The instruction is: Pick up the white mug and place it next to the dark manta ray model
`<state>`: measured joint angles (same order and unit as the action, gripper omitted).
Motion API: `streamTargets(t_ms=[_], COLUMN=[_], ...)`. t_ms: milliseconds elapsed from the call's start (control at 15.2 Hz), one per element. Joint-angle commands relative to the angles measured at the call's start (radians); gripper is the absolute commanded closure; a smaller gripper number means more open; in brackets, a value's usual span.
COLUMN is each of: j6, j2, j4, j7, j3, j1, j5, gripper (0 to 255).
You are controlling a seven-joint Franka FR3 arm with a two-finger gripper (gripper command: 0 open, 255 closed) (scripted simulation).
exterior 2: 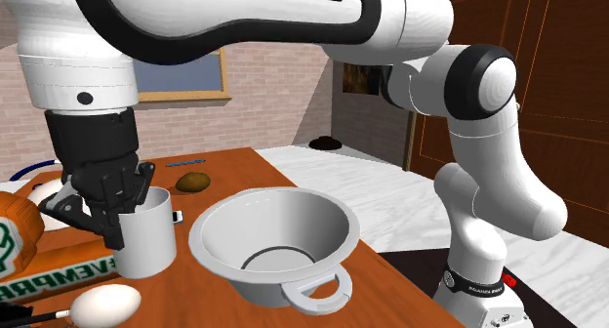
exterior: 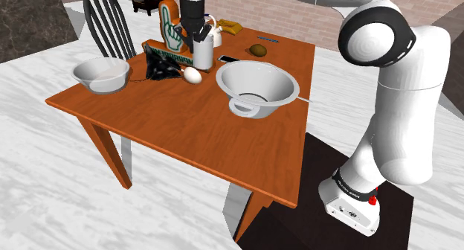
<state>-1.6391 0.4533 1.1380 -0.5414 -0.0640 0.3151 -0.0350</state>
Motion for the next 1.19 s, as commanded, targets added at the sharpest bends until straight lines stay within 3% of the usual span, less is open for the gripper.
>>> streamTargets(t_ms=[0, 1122], j6=[-0.034, -0.271], j2=[-0.014, -0.029], j4=[0.048, 0.299], j7=[-0.001, -0.014], j3=[0.0, 0.001], j1=[0.001, 0.003], j5=[-0.001, -0.004], gripper=[255, 255])
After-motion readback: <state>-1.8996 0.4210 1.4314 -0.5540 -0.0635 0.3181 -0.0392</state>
